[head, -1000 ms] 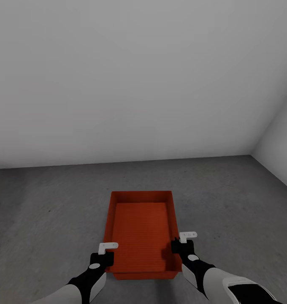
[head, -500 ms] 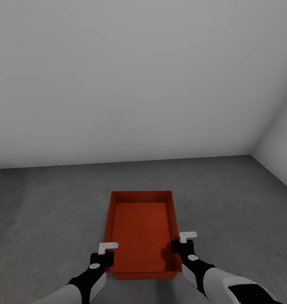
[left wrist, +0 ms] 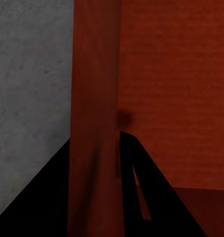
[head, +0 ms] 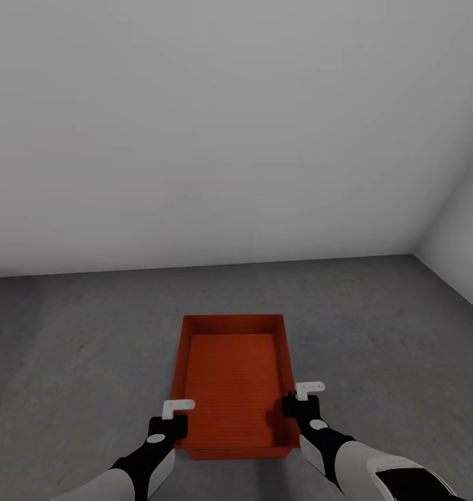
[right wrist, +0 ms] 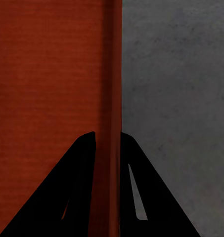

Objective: Move the two storage containers from the living room to the garage. In the garage, place one container on the floor and stack the other container on top of it (either order is fine).

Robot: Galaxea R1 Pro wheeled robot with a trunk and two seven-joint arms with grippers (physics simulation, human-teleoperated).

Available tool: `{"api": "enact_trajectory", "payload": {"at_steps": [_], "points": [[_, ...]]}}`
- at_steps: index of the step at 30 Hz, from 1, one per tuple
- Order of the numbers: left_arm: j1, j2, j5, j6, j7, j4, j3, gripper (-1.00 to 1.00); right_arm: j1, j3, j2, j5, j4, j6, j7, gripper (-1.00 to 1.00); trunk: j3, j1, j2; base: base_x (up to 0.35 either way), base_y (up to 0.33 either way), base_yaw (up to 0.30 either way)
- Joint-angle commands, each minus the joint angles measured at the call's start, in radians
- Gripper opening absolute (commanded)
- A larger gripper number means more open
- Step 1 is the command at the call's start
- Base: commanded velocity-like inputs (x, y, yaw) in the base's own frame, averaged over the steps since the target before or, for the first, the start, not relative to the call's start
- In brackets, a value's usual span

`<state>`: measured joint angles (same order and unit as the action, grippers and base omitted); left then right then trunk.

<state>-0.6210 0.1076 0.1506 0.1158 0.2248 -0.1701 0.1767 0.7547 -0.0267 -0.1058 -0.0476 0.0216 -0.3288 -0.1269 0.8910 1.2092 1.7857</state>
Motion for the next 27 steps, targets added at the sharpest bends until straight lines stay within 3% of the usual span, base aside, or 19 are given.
{"api": "enact_trajectory", "payload": {"at_steps": [1, 27], "points": [[0.0, -0.009, 0.02, 0.005, 0.018, 0.004, -0.039, -1.0, 0.002, 0.041, 0.0, 0.009, -0.002, -0.019, -0.019, -1.0, 0.001, 0.0, 0.0, 0.0, 0.0, 0.0], [0.0, -0.009, 0.02, 0.005, 0.016, 0.004, -0.039, -1.0, 0.002, 0.041, 0.0, 0.009, -0.001, -0.019, -0.019, -1.0, 0.001, 0.0, 0.0, 0.0, -0.021, 0.0]]}}
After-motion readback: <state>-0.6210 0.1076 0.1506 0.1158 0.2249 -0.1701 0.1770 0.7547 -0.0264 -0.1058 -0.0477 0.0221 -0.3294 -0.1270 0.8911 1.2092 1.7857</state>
